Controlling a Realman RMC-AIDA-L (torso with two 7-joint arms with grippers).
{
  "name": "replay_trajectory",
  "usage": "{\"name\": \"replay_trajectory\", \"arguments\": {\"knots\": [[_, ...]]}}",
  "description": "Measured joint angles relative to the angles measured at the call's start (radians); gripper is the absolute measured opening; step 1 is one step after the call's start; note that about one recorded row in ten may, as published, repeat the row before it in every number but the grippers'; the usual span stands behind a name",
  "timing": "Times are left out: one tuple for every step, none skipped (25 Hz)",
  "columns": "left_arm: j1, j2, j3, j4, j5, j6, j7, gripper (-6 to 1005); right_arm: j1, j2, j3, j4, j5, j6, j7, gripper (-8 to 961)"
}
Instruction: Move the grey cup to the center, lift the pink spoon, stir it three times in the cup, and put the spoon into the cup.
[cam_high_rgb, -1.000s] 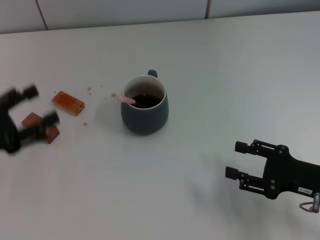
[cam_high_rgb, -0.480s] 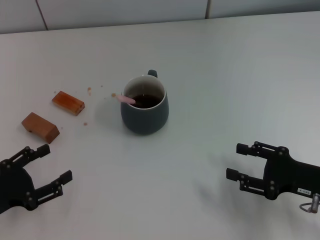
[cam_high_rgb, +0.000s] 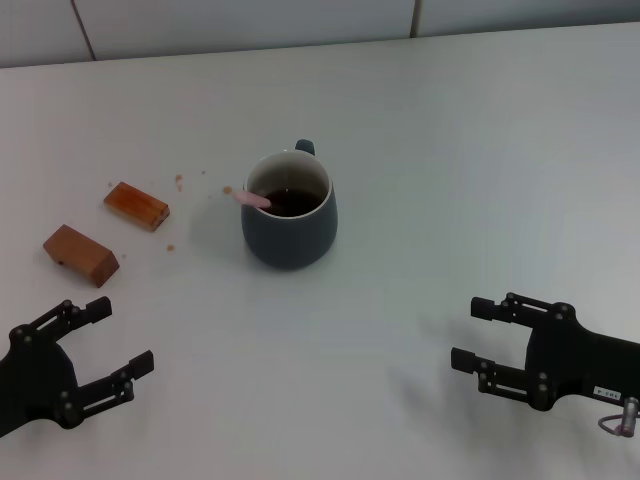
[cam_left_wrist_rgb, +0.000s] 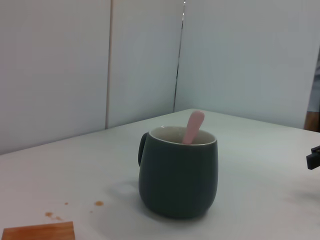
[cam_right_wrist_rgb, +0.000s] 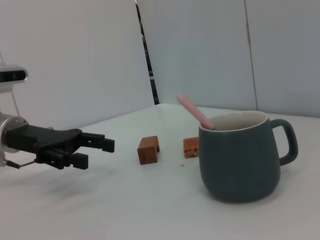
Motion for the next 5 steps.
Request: {"name": "replay_trajectory", "arguments": {"knots": [[-0.004,0.001,0.001,0.0,0.0,0.001,-0.001,852,-0.003,0.0,0.0,0.001,0.0,0.001,-0.002,721],[-0.004,0.001,0.001,0.0,0.0,0.001,-0.001,852,-0.003,0.0,0.0,0.001,0.0,0.001,-0.002,721],[-0.005,0.002,0.002,-0.001,0.0,0.001,-0.001,852,-0.004,0.001,0.0,0.003,0.0,0.001,-0.002,721],[-0.005,0.002,0.002,-0.001,0.0,0.001,-0.001,852,-0.004,0.001,0.0,0.003,0.0,0.001,-0.002,721],[-0.006,0.002,0.002,-0.001,0.002,0.001,-0.001,852,-0.006,0.001,0.0,0.003,0.001,0.002,-0.003,721]]}}
